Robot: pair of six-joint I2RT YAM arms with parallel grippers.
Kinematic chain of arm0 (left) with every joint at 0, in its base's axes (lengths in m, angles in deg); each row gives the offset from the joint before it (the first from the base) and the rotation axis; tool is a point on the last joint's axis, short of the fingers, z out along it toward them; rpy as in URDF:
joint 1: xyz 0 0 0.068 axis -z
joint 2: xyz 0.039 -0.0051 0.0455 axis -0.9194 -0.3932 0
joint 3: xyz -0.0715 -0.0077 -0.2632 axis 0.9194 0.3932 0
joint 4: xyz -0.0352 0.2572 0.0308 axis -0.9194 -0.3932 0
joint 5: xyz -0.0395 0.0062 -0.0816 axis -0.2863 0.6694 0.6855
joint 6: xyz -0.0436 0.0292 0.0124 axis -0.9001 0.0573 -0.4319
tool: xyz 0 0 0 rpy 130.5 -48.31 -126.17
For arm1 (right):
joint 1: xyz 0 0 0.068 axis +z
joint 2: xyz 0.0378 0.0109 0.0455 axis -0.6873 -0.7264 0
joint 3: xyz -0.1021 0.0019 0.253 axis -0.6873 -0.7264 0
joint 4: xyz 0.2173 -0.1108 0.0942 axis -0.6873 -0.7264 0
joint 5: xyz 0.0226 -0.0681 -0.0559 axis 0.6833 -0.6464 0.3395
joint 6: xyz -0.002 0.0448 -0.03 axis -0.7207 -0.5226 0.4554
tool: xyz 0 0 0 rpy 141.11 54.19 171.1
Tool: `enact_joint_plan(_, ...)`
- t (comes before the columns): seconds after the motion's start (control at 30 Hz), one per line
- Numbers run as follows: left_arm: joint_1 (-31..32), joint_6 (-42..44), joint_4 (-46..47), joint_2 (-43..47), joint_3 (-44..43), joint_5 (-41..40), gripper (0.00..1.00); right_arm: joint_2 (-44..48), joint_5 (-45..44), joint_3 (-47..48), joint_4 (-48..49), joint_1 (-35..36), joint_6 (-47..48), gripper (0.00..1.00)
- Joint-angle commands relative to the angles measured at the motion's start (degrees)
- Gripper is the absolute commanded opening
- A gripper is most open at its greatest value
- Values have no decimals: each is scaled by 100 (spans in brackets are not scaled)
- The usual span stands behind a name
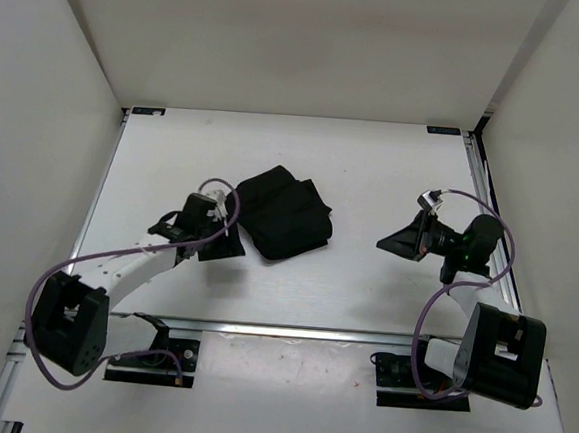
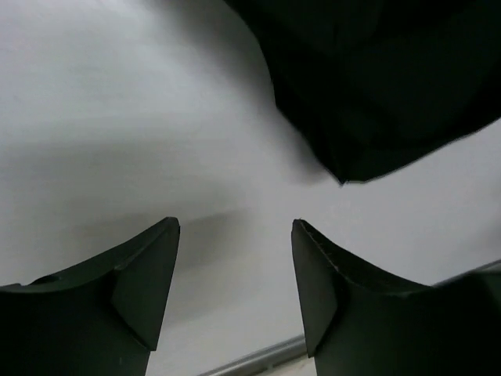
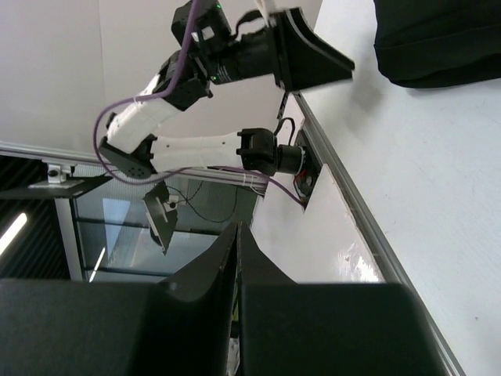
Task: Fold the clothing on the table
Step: Fold the skirt
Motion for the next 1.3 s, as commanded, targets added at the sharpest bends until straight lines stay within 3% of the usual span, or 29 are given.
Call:
enact_joint_plan(0.0,-611,-1176,1698,634,539,763,69,70,1062,62,34,-49,108,5)
enact_joint_plan(0.03,-524,-1248,1814,644,646,684,61,61,1053,27,34,-57,99,5)
enact_joint_plan(0.1,-323,-1363,1921,496,699,482,31,61,1053,53,34,-57,108,5)
enact_joint_plan(0.13,-173,-1381,1947,312,699,455,25,0,1018,36,42,-31,99,5)
enact_joint_plan(0.17,-146,-1451,1974,206,717,455,12,-18,1035,44,42,-31,108,5)
enact_joint_plan(0.2,-67,-1556,2069,-39,682,490,3,-27,1070,53,34,-31,65,5)
enact_joint_plan(0.23,-23,-1652,2114,-207,673,473,2,-36,1053,62,34,-5,90,6)
enact_joint_plan(0.33,-75,-2371,2988,-375,865,657,10,-97,1053,71,7,39,108,5)
enact_joint_plan(0.4,-93,-2679,3282,-445,1024,605,31,-132,1052,167,-45,57,117,6)
enact_joint_plan(0.53,-84,-2954,3573,-533,989,481,59,-159,1062,176,-45,57,187,5)
enact_joint_plan(0.63,-49,-3156,3748,-543,972,402,65,-186,1079,159,-37,57,178,5)
enact_joint_plan(0.9,92,-3428,4065,-771,980,156,63,-247,1079,202,-63,48,214,5)
enact_joint_plan(1.17,364,-3877,4733,-902,1105,-117,54,-247,1070,150,-195,57,319,5)
enact_joint_plan(1.27,451,-3851,4742,-1200,954,-38,39,-264,1053,89,-204,48,302,6)
